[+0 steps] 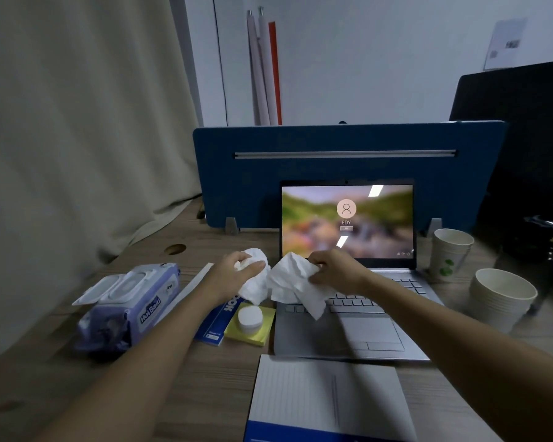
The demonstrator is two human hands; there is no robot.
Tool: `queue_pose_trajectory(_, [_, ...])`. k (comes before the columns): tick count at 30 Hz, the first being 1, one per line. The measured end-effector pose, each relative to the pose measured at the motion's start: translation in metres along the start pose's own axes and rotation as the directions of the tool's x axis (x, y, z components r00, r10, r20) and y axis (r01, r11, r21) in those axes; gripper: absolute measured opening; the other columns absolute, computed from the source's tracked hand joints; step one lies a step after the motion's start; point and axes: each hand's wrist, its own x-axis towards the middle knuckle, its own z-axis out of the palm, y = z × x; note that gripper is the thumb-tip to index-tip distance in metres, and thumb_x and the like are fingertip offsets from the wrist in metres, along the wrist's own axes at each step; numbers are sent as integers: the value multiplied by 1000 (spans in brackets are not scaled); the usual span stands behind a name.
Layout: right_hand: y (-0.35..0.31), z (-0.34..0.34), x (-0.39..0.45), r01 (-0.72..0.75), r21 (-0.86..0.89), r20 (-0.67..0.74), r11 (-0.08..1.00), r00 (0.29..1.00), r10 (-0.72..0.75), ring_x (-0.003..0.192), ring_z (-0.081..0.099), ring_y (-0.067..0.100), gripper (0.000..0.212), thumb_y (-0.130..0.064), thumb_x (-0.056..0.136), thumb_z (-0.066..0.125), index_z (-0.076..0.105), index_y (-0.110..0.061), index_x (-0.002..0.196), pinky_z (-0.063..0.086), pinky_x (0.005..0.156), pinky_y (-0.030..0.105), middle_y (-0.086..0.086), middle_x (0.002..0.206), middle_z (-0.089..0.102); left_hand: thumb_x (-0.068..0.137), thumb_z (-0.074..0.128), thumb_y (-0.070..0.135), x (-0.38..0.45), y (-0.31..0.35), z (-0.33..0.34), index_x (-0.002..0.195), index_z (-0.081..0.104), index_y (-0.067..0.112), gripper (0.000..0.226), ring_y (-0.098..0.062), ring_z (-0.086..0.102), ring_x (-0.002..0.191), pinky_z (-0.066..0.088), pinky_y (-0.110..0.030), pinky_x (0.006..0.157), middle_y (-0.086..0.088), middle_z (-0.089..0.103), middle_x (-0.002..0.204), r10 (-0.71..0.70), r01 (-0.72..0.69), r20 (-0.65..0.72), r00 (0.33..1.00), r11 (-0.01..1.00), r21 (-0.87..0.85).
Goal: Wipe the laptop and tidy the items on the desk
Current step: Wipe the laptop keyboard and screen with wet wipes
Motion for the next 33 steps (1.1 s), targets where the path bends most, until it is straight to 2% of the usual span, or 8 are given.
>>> queue_pose_trajectory(4, [-13,-11,-10,36,11,35,999,999,-36,59,37,9,10,-9,79,68,59,-9,80,30,47,17,-2,69,48,91,57,53,-9,15,-5,125,59,9,56,-22,52,119,41,-32,89,-7,57,131,8,-4,-73,997,999,50])
queue_pose_trajectory(6, [-21,-18,-21,48,32,65,998,997,-50,59,37,5,14,-8,79,70,57,-15,79,30,48,15,-3,71,48,90,54,59,-21,27,-10,111,63,13,51,-24,57,113,44,-30,83,-3,61,118,36,-36,-50,998,999,-11])
queue_pose_trajectory(9, [-33,-28,-38,43,63,73,997,996,-48,62,41,5,16,-9,80,72,59,-18,83,30,49,13,-2,75,51,78,52,76,-46,51,-10,100,65,15,66,-13,65,85,50,-27,73,0,68,97,48,-21,126,991,978,-208])
queue_pose_trajectory(12, [-42,-35,-58,48,84,37,995,998,-52,72,48,11,14,-11,79,74,64,-14,87,36,59,21,1,80,58,79,60,67,-72,72,2,98,65,15,56,-9,64,71,49,-22,62,7,67,81,113,-46,250,962,964,-261])
queue_pose_trajectory(18, [-39,-54,-126,-6,201,-138,980,990,35,92,58,18,38,-18,76,80,60,-18,108,49,81,32,2,107,62,88,72,17,-114,102,38,115,64,13,29,-25,72,95,58,-34,78,-9,74,106,192,-95,250,949,930,-354])
queue_pose_trajectory(23, [-15,-64,-205,-7,480,-124,877,989,76,102,63,20,55,-10,81,74,52,-18,130,58,83,35,3,123,57,87,71,12,-154,121,85,120,61,15,35,-32,70,99,57,-46,84,-14,72,111,230,-60,323,918,886,-460])
queue_pose_trajectory(28, [22,-71,-285,-112,665,12,738,990,139,92,71,19,55,-7,83,69,55,-28,131,57,70,28,6,116,63,83,74,13,-192,138,143,122,56,23,44,-33,68,104,59,-45,76,-9,61,127,284,-9,444,850,850,-527])
queue_pose_trajectory(33, [75,-63,-373,-160,709,-14,686,971,240,83,67,26,34,-16,82,70,64,-11,114,54,65,33,10,95,69,85,69,2,-231,158,223,129,49,20,52,-33,61,115,50,-53,98,-11,54,134,328,-40,499,802,863,-503])
